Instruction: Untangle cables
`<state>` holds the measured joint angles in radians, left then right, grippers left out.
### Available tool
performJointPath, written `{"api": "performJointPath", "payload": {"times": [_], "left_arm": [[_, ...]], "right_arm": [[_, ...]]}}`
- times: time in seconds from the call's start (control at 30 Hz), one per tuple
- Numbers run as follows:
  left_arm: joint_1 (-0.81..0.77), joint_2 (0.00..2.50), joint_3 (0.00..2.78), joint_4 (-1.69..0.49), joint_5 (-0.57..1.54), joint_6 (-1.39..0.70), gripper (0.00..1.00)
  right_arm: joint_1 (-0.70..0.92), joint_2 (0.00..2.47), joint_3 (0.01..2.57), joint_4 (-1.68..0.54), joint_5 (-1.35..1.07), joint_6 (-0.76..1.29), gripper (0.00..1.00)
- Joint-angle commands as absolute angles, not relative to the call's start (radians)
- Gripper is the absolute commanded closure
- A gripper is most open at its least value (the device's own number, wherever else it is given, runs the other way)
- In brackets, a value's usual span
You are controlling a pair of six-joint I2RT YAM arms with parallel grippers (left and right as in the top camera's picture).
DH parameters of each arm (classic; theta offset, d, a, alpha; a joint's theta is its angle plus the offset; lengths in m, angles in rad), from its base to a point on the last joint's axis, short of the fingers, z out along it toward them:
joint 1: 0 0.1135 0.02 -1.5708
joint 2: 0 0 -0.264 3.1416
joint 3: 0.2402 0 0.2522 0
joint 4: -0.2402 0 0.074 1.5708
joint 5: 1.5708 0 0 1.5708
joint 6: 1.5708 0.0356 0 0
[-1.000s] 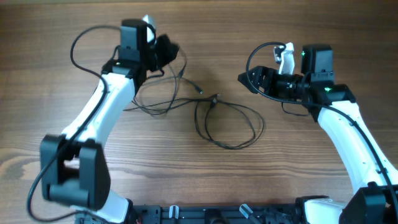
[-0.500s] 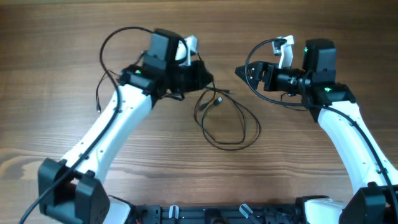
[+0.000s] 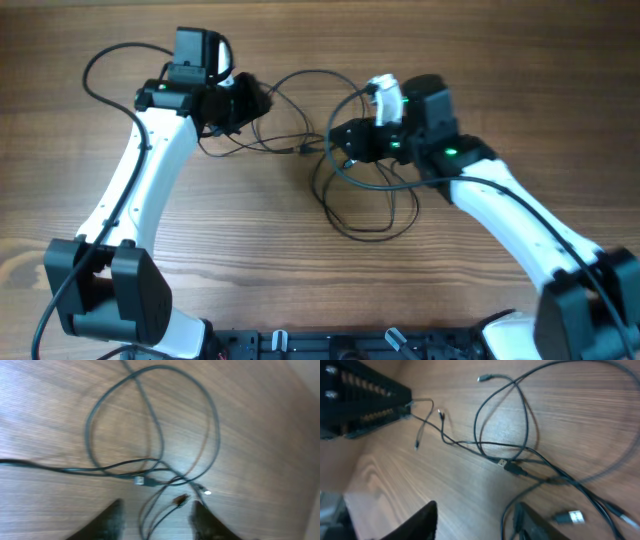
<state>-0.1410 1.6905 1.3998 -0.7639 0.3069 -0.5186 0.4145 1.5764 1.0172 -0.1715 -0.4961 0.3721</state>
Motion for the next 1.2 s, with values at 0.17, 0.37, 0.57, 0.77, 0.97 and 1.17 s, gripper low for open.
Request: {"api": "performJointPath", "payload": {"times": [0.17,0.37,0.57,0.77,0.97,1.17], "left_arm": [[-0.146,1.822,1.34,-0.765,0.081,-0.474,0.24],[-0.146,1.854,1.34,-0.714,0.081,-0.385,0.16],[-0.146,1.867,1.339,-0.739,0.092,-0.435,0.16],[-0.147,1.928,1.339,-0.77,0.093,-0.503,0.27],[-0.147,1.978,1.339,-0.767,0.092,-0.514,0.35],[-0.147,1.983,1.339,-0.728,0.092,-0.514,0.42]], "right_arm": [[0.464,1.925,1.023,0.262,-0.412,0.5,0.56],[0.464,2.096,1.366,-0.077,-0.453,0.459,0.52],[0.469,2.137,1.538,-0.26,-0.437,0.419,0.52],[0.503,2.174,1.53,-0.253,-0.395,0.415,0.52],[0.522,2.204,1.53,-0.259,-0.364,0.419,0.41],[0.533,2.235,1.53,-0.286,-0.364,0.418,0.38]]}}
